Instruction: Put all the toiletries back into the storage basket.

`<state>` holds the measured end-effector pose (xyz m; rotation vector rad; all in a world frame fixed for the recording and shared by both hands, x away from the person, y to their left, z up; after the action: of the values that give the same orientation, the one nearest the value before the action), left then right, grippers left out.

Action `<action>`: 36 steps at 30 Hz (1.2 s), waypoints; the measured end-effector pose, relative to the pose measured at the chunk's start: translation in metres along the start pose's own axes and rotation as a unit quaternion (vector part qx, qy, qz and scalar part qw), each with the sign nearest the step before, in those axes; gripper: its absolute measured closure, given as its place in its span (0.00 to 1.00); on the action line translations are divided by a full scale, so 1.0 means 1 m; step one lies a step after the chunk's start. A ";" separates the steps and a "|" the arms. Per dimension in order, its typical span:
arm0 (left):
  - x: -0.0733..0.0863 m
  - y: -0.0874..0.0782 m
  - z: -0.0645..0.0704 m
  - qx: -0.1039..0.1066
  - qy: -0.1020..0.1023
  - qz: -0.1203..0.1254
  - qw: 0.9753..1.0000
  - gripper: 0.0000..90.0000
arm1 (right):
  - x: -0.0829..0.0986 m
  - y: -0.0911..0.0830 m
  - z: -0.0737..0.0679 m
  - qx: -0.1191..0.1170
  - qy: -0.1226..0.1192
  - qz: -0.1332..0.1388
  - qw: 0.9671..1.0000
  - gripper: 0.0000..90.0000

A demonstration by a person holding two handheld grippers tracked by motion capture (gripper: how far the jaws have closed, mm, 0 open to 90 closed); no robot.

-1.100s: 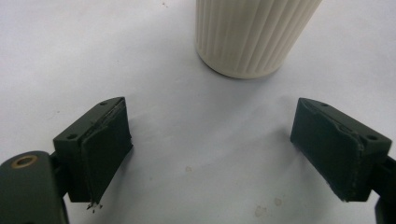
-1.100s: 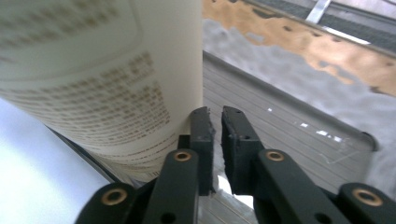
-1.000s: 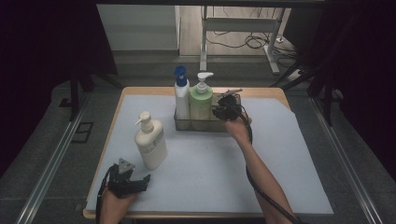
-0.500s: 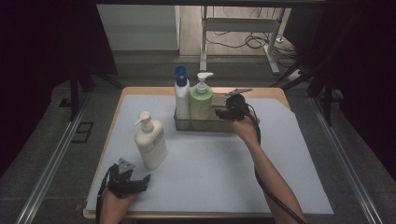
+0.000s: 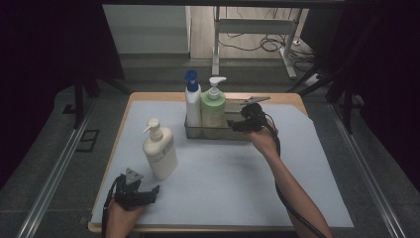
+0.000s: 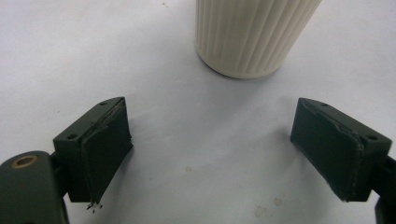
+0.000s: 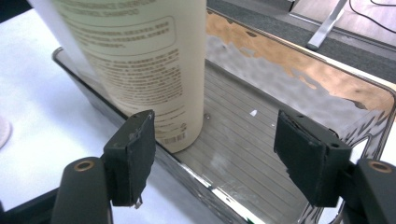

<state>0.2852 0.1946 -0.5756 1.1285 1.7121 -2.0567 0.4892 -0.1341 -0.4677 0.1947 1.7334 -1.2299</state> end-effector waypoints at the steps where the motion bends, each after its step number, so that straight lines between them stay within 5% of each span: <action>1: 0.000 0.000 0.000 0.000 0.000 0.000 1.000 0.13 | 0.000 -0.002 -0.001 -0.002 -0.002 0.000 1.000 0.31; 36: 0.000 0.000 0.000 0.000 0.000 0.000 1.000 0.13 | 0.034 -0.047 -0.025 -0.036 -0.045 -0.006 0.998 0.22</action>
<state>0.2851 0.1946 -0.5756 1.1287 1.7139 -2.0559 0.4286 -0.1496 -0.4635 0.0857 1.6997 -1.1649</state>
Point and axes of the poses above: each handheld gripper's, and its own axes: y roughly forward along the jaws, x roughly out of its underside, z roughly to its right, the point moved 7 cm from there along y, roughly forward along the jaws, and after that the axes turned 1 degree about y, right-handed, at the moved point
